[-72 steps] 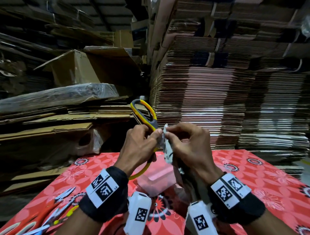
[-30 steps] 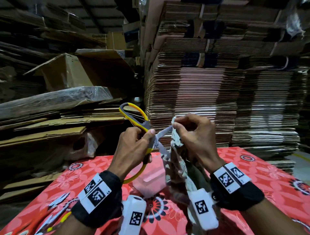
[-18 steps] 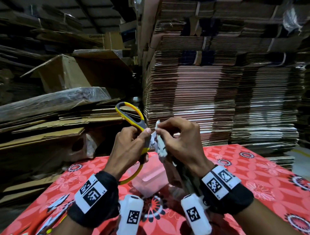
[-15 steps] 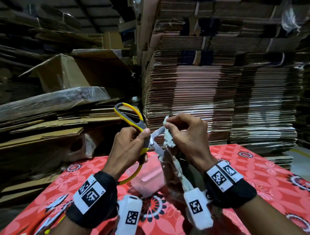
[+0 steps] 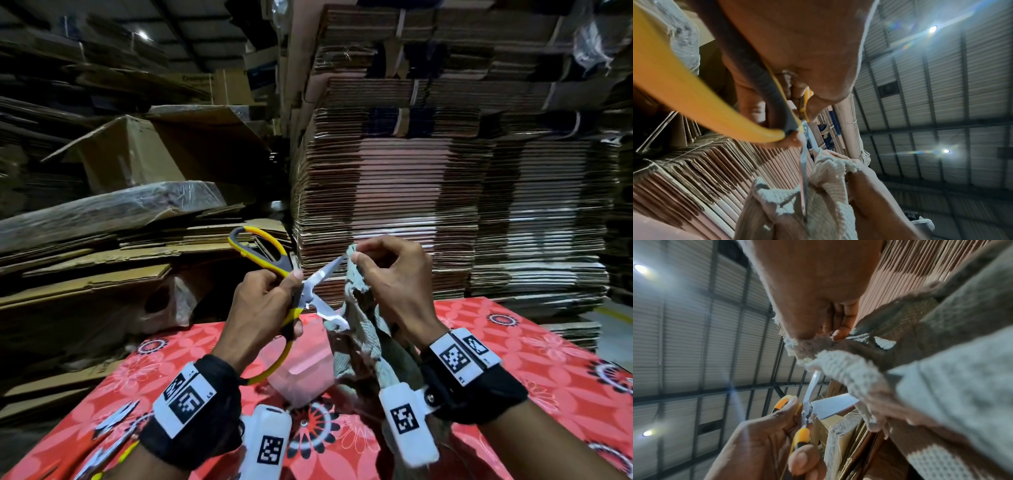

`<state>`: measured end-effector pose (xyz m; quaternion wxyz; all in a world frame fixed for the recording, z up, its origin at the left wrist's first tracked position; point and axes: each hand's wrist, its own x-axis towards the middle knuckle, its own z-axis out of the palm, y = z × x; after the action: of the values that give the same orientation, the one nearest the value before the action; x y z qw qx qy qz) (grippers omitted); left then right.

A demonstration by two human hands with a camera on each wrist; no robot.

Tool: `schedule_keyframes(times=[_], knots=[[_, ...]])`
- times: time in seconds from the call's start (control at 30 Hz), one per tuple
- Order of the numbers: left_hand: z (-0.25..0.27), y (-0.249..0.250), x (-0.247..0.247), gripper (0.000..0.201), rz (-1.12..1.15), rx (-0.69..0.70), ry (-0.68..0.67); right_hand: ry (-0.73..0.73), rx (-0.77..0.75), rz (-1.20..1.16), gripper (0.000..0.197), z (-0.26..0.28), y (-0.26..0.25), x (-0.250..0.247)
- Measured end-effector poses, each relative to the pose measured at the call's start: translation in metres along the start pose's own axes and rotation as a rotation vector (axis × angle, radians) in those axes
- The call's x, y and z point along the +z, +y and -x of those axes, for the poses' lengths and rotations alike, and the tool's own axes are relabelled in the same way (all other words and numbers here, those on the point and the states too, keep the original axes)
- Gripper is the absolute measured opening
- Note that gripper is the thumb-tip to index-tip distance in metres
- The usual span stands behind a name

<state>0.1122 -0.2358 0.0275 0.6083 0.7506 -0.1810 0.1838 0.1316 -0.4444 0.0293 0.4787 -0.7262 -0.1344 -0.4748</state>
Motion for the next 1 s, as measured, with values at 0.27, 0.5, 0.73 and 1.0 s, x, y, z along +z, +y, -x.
schedule_keyframes(times=[0.27, 0.5, 0.73, 1.0], knots=[[-0.004, 0.004, -0.006, 0.039, 0.009, -0.018, 0.057, -0.109, 0.028, 0.069, 0.01, 0.0, -0.01, 0.001], [-0.008, 0.015, -0.024, 0.035, 0.032, -0.016, 0.126, -0.237, 0.144, 0.249, 0.011, 0.0, 0.005, -0.001], [-0.004, 0.02, -0.025, 0.037, 0.039, -0.018, 0.106, -0.561, 0.409, 0.167, 0.028, -0.004, 0.008, 0.006], [-0.002, 0.022, -0.023, 0.038, 0.032, -0.025, 0.083, -0.591, 0.219, 0.409, 0.03, -0.011, -0.034, -0.023]])
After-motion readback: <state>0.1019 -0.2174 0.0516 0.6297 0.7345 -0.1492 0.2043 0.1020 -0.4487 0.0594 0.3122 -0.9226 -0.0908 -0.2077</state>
